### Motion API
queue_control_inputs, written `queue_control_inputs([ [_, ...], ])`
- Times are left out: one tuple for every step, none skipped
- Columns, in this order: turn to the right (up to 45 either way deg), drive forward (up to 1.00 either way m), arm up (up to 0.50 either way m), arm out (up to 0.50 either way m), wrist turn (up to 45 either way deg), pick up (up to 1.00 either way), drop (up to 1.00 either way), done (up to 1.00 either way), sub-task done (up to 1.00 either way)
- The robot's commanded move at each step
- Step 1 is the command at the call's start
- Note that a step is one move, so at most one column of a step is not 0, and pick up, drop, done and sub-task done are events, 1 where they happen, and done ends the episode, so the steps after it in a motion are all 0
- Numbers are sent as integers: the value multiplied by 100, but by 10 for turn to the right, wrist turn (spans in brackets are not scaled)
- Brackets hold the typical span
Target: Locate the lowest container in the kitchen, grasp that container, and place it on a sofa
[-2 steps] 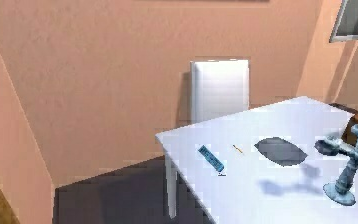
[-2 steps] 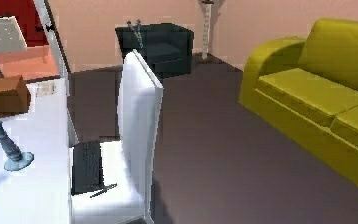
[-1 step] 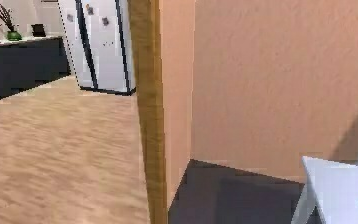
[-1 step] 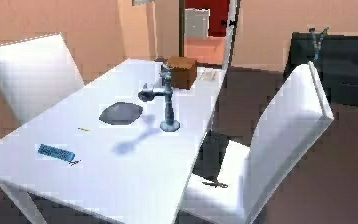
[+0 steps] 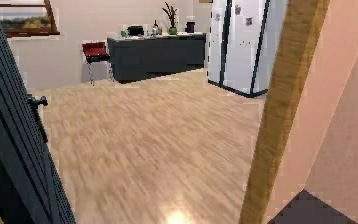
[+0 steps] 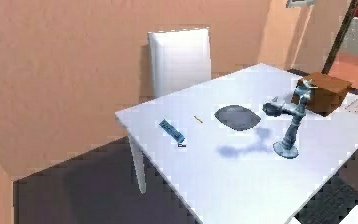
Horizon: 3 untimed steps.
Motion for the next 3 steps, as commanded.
queue_control_inputs([
  [0,30,0,0,0,0,0,0,0],
  [0,100,0,0,0,0,0,0,0],
  [0,100,0,0,0,0,0,0,0],
])
